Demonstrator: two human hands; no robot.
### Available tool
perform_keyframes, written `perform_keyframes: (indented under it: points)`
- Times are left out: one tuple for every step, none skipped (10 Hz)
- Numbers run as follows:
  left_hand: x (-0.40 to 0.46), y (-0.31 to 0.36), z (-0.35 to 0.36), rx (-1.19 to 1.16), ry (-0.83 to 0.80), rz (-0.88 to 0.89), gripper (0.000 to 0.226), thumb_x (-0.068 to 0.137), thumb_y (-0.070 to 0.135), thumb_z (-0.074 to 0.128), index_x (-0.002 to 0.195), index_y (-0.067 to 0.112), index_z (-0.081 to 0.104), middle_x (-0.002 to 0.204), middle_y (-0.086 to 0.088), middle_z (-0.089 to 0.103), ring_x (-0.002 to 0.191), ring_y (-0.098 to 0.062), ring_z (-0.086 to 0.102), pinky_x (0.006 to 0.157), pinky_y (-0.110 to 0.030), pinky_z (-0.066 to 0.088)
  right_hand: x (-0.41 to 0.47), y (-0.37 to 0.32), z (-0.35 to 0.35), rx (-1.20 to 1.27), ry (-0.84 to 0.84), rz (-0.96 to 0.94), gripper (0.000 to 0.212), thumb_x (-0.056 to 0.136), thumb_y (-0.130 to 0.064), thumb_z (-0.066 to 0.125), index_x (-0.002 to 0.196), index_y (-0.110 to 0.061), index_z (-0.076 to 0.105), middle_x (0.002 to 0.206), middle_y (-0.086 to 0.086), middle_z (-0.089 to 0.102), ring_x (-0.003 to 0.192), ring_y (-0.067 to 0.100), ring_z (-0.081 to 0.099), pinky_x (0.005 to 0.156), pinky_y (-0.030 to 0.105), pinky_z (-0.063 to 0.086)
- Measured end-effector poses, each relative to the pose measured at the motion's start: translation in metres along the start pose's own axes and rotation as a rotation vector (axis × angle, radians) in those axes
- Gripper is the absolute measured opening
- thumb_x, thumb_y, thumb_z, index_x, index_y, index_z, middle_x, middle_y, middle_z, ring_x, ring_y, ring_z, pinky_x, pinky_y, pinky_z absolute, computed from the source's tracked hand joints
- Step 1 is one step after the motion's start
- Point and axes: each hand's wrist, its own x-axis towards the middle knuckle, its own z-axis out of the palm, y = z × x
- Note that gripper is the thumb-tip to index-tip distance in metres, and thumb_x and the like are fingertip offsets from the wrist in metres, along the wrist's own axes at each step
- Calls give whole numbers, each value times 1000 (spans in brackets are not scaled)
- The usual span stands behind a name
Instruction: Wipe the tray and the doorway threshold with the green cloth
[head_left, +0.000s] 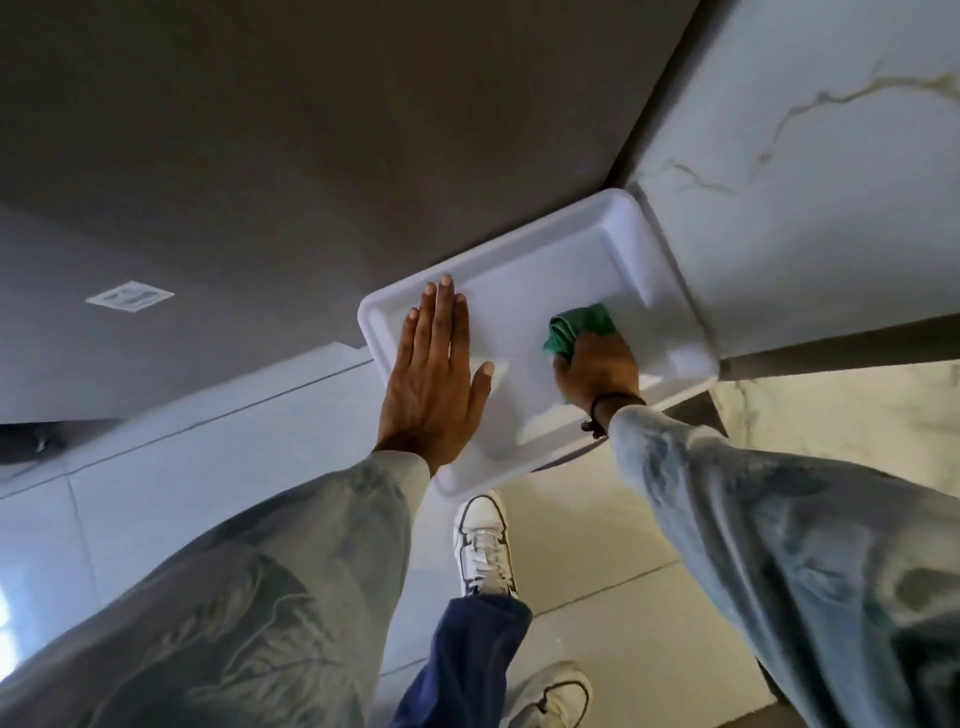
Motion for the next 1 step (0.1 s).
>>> perform_keyframes:
  points:
    - [7,0,-22,7,37,-6,76,109,43,36,166,0,10,176,-22,7,162,-39,7,132,-50,8,-1,-14,-1,135,-133,82,60,95,-50,36,123,-5,63,123,21,66,111,38,63,89,36,49]
